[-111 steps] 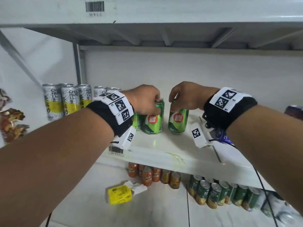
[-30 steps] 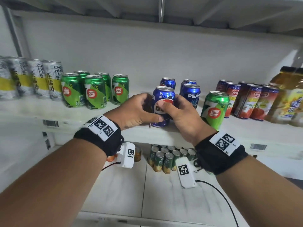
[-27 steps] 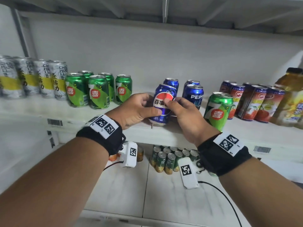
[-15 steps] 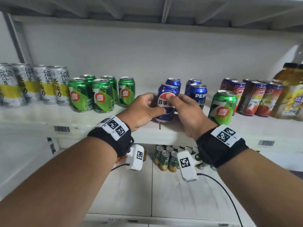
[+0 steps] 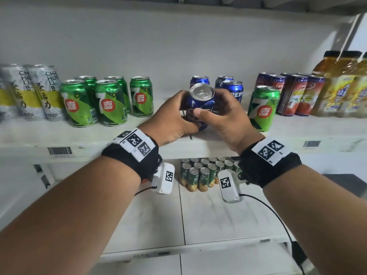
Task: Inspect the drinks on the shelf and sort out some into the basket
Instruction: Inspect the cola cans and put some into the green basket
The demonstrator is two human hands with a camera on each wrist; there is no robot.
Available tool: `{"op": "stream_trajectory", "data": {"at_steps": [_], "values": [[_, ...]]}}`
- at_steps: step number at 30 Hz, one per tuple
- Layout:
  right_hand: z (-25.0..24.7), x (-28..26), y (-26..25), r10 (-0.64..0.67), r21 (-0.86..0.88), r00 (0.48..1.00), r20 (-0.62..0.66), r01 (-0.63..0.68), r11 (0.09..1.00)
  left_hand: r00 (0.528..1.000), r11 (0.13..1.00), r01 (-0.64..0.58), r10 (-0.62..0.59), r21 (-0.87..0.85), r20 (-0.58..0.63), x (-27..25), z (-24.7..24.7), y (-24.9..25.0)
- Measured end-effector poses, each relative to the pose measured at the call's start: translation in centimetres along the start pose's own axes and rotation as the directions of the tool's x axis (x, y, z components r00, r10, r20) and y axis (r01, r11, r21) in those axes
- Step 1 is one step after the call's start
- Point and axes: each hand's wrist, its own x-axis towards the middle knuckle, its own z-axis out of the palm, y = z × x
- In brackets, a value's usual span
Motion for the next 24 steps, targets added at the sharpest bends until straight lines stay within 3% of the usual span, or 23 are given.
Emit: {"op": "stream_trajectory", "data": {"at_steps": [4, 9, 16, 21, 24], "values": [[0.2, 0.0, 0.3, -0.060, -0.153, 0.998, 0.032, 0.064, 0.986, 0.999, 0.999, -0.033, 0.033, 0.006, -0.011, 0.5, -0.1, -0.7], [0.1, 0.2, 0.5, -0.062, -0.111, 0.997, 0.040, 0.066, 0.992, 0.997, 0.995, -0.074, 0.076, 0.061, -0.020, 0.9, -0.1, -1.1], [-0.1, 0.1, 0.6, -0.059, -0.155, 0.998, 0.038, 0.064, 0.986, 0.999, 0.996, -0.037, 0.038, 0.080, -0.007, 0.9, -0.3, -1.3], [0.0, 0.3, 0.2, -0.010, 0.003, 0.998, -0.059, 0.010, 1.000, 0.999, 0.998, 0.021, -0.019, 0.065, -0.033, 1.0, -0.4, -1.6], [-0.1, 0.6, 0.2, 0.049, 0.073, 0.997, -0.065, -0.044, 0.996, 0.998, 0.995, 0.064, -0.065, -0.072, -0.004, 1.0, -0.1, -1.5]]}}
